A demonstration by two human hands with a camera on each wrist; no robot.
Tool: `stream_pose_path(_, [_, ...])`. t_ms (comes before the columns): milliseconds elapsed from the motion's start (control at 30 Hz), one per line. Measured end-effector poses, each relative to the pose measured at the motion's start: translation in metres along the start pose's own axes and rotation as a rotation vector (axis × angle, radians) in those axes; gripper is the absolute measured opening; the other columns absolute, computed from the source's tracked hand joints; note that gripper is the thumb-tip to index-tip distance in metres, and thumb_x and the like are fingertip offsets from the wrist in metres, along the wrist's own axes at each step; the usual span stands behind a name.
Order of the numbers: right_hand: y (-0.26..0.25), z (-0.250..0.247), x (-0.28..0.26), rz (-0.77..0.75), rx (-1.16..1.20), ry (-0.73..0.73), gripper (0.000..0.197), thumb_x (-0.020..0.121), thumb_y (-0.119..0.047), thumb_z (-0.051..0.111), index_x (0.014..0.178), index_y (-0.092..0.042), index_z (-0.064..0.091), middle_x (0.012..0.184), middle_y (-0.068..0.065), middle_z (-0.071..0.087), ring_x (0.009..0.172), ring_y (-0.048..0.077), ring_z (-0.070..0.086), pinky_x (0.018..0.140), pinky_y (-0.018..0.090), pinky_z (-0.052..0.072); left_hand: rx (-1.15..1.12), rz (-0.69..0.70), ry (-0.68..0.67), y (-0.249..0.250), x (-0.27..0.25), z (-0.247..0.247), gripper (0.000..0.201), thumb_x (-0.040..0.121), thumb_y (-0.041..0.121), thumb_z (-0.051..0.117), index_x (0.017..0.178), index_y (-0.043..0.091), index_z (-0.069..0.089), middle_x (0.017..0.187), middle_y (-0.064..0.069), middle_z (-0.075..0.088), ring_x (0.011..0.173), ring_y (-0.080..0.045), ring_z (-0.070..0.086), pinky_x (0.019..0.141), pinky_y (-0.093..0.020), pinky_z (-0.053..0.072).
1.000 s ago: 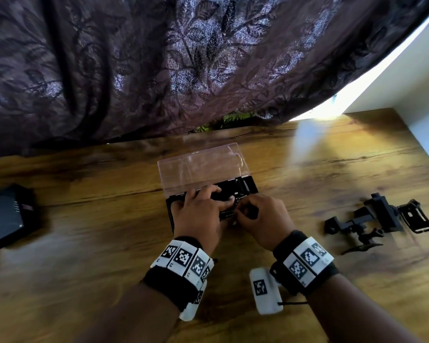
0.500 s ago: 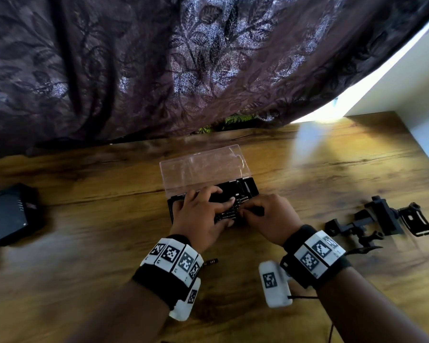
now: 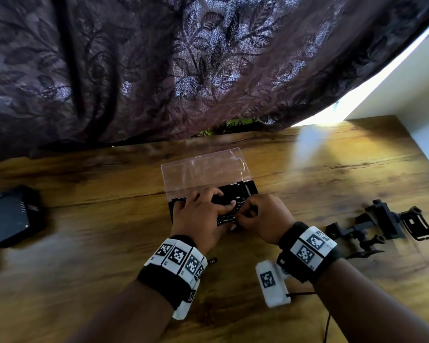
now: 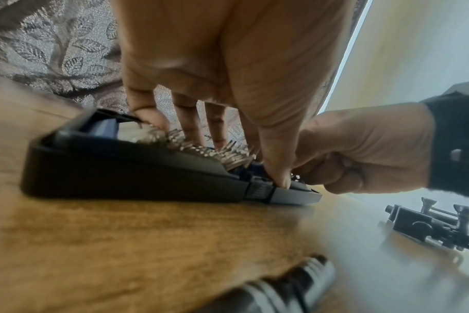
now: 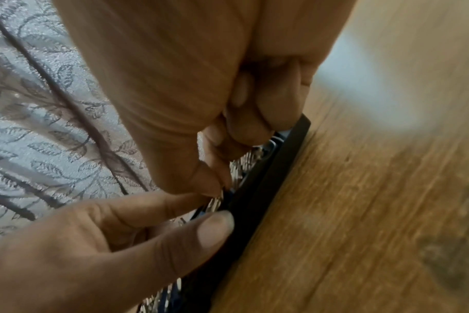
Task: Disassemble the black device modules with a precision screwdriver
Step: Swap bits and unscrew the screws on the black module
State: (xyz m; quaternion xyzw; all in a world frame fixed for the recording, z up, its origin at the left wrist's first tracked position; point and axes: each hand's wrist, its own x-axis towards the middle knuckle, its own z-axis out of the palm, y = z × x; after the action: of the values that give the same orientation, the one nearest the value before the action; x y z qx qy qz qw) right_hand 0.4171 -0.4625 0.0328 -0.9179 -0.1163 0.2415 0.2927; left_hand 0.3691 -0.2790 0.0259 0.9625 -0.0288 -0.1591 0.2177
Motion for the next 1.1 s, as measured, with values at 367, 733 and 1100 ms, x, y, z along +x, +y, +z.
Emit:
stream_pose_path(367, [0.03,-0.027,0.005,0.077,0.123,0.048,0.011,0.081,-0.028,0.081,0.073,-0.024,0.076,0.07,-0.008,0.073,0.065,0.009,0.066,0.06,0.024,0.052,0.015,-0.004,-0.013,-0.001,0.002,0.0,0.051,0.091,0.065,0.057,0.14,0.06,0.045,0.15,0.026,0.028,0.139,-0.014,0.023,0.111,-0.048,0.022])
stream_pose_path(733, [0.038,-0.02,-0.035,0.073,0.77,0.078,0.003,0.084,-0.018,0.08,0.087,-0.016,0.079,0.066,0.002,0.058,0.049,0.01,0.036,0.043,0.023,0.032,-0.046,-0.011,-0.021,-0.003,0.0,-0.001,0.058,0.086,0.062,0.067,0.141,0.06,0.045,0.15,0.027,0.032,0.139,-0.014,0.022,0.114,-0.046,0.02])
stream_pose_path(1100, [0.029,-0.016,-0.07,-0.097,0.789,0.165,0.009,0.08,-0.015,0.083,0.087,-0.018,0.078,0.072,0.007,0.067,0.058,0.008,0.053,0.053,0.016,0.044,-0.429,0.163,0.037,0.02,-0.03,-0.03,0.04,0.083,0.047,0.08,0.121,0.04,0.071,0.109,0.023,0.071,0.098,0.008,0.064,0.086,-0.016,0.05])
